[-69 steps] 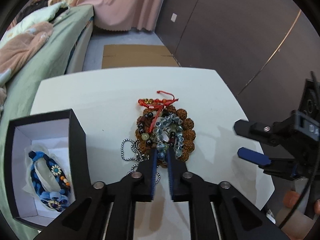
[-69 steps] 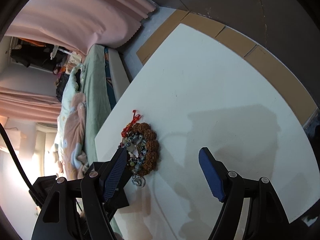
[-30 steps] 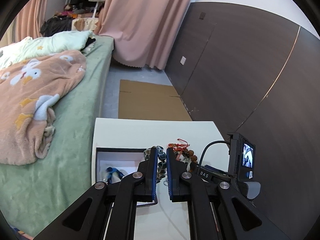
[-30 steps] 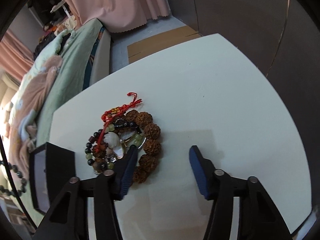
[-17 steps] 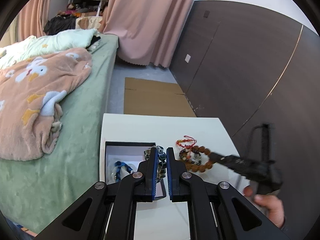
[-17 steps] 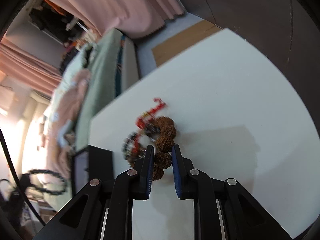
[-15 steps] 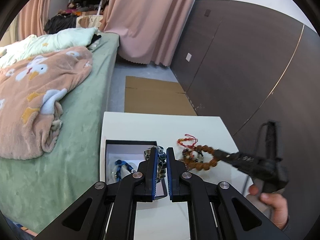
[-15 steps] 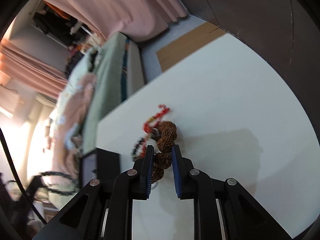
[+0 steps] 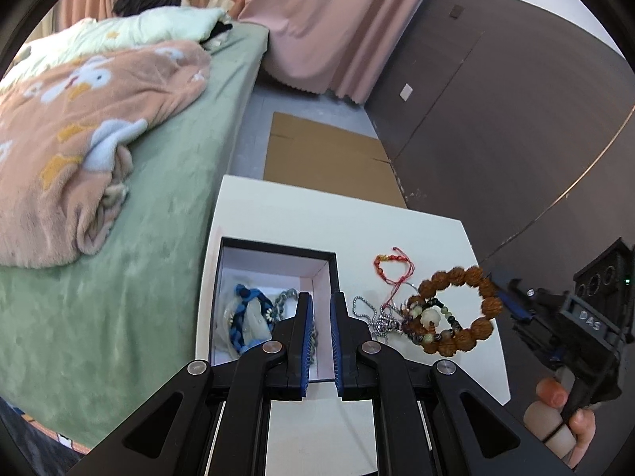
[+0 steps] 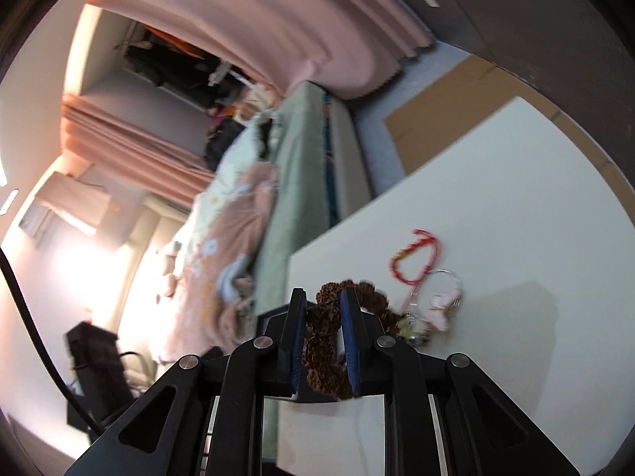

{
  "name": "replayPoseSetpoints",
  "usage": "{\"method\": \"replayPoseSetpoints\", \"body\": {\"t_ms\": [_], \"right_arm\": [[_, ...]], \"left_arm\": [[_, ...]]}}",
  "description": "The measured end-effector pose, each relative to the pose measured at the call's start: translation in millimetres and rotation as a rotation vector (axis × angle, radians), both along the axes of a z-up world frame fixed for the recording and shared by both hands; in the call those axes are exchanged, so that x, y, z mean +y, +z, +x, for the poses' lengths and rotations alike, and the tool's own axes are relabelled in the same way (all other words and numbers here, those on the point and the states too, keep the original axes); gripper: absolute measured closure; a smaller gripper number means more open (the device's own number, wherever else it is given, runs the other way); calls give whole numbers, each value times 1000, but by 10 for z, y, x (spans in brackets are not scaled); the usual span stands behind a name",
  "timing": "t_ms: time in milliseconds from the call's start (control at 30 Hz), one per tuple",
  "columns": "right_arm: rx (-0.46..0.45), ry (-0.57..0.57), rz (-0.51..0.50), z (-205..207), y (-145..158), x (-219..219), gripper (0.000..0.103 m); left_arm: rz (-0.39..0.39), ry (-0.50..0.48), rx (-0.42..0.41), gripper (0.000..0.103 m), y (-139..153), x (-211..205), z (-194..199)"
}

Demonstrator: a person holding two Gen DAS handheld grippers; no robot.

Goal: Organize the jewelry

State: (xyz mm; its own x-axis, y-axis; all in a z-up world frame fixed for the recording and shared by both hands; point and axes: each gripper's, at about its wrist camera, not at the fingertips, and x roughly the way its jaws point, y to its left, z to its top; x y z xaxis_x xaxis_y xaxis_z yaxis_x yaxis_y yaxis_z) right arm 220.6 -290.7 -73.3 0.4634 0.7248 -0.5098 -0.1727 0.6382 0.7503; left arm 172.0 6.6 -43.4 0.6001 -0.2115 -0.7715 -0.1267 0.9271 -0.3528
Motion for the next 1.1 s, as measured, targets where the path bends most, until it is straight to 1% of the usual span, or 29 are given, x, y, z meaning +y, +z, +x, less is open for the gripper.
{"method": "replayPoseSetpoints", "body": {"t_ms": [167, 233, 267, 333, 367, 400, 433, 467, 533, 600, 667, 700, 733, 767, 800, 833, 867, 967, 1100], "right_arm": [[-45, 28, 49, -56, 100, 115, 84], [-60, 39, 78, -77, 126, 142, 84], [-67, 44, 90, -76, 138, 138, 84], [-77, 51, 109, -87, 158, 146, 84], [-83, 55, 118, -104, 180, 150, 84], [-89, 61, 129, -115, 192, 157, 88], [-96, 69, 148, -120, 201, 163, 98], [-104, 88, 193, -128, 218, 174, 98], [-130, 99, 227, -159, 261, 190, 98], [-164, 104, 214, -191, 316, 249, 98], [-173, 107, 182, -197, 336, 327, 98], [-173, 102, 150, -192, 333, 358, 98], [-166, 89, 96, -180, 318, 387, 98], [-138, 71, 28, -153, 286, 422, 91], [-85, 67, -28, -99, 206, 461, 80], [-37, 76, -58, -52, 124, 488, 51], [9, 85, -85, -13, 30, 515, 44], [74, 96, -148, 34, -140, 557, 44], [165, 187, -219, 77, -356, 667, 44]], "left_arm": [[12, 1, 17, 93, -7, 4, -14], [5, 3, 23, 92, -13, 24, -23], [-5, 2, 26, 89, -15, 41, -25], [-16, 2, 31, 78, -17, 59, -34], [-20, 3, 30, 65, -14, 67, -41], [-24, 7, 22, 50, -6, 78, -56], [-29, 9, 9, 44, 8, 87, -72], [-35, 11, -5, 39, 29, 93, -90], [-35, 8, -17, 38, 61, 86, -104], [-24, 4, -15, 38, 79, 88, -103], [-25, 7, -16, 38, 93, 109, -116], [-27, 9, -17, 38, 96, 123, -115], [-28, 12, -18, 38, 99, 137, -126], [-27, 14, -18, 38, 97, 155, -130], [-24, 16, -17, 38, 93, 169, -137], [-22, 20, -14, 38, 87, 184, -143], [-22, 24, -10, 38, 77, 202, -146], [-33, 35, -3, 38, 43, 258, -156], [-36, 54, 4, 38, 10, 322, -164]]}}
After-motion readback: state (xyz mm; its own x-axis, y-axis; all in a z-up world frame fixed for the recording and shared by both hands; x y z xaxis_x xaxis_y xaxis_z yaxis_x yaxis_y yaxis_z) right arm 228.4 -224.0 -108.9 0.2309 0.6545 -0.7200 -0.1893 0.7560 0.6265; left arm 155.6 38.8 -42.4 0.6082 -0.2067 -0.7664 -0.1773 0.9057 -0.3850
